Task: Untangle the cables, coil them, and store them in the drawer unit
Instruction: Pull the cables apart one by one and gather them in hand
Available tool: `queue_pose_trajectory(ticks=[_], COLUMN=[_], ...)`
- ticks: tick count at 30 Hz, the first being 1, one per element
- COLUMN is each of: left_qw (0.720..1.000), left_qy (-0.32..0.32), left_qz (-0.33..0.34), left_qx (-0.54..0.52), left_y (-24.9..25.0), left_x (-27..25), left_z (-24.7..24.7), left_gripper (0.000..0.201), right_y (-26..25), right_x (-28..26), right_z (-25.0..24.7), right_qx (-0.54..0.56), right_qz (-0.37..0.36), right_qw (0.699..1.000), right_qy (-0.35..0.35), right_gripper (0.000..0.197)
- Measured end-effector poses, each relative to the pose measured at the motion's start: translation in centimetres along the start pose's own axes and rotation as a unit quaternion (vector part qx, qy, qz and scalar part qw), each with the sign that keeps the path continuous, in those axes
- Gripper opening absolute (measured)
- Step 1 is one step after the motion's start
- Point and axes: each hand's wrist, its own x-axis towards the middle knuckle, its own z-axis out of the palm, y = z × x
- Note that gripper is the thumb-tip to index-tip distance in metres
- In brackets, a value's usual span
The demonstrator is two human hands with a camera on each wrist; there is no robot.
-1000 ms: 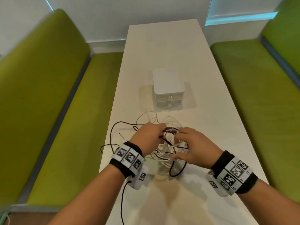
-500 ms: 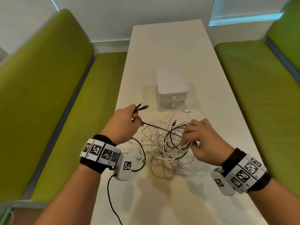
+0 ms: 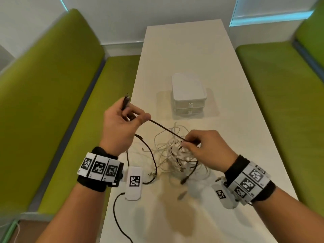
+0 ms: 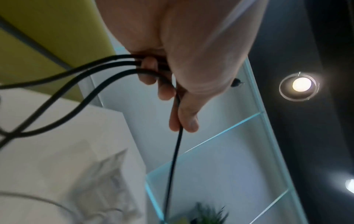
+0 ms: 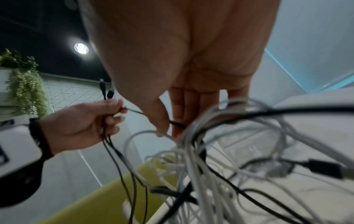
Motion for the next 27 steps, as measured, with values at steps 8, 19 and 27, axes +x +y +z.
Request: queue_pose_trajectory(ticks=[8, 19, 27], left_qw=[0.877, 0.944, 0.938], left_qy=[-0.123, -0.235, -0.275], left_qz=[0.066, 0.017, -0.004], left_qx=[0.459, 0.231, 0.211], left_y=[-2.9, -2.0, -2.3], left_x=[-0.9, -2.2, -1.4], left_z=[1.7, 7.2, 7.3], left_gripper=[0.02, 0.032, 0.028], right_y=[0.5, 1.9, 2.2], right_x=[1.3, 0.0, -1.6], right_z=[-0.2, -2.5, -0.8], right_qx=[-0.114, -0.042, -0.175], right_qz=[0.014, -0.018, -0.124], right_qw=[0.991, 0.999, 0.977], right_qy=[-0.069, -0.003, 0.006], right_gripper=[0.015, 0.049, 0.034])
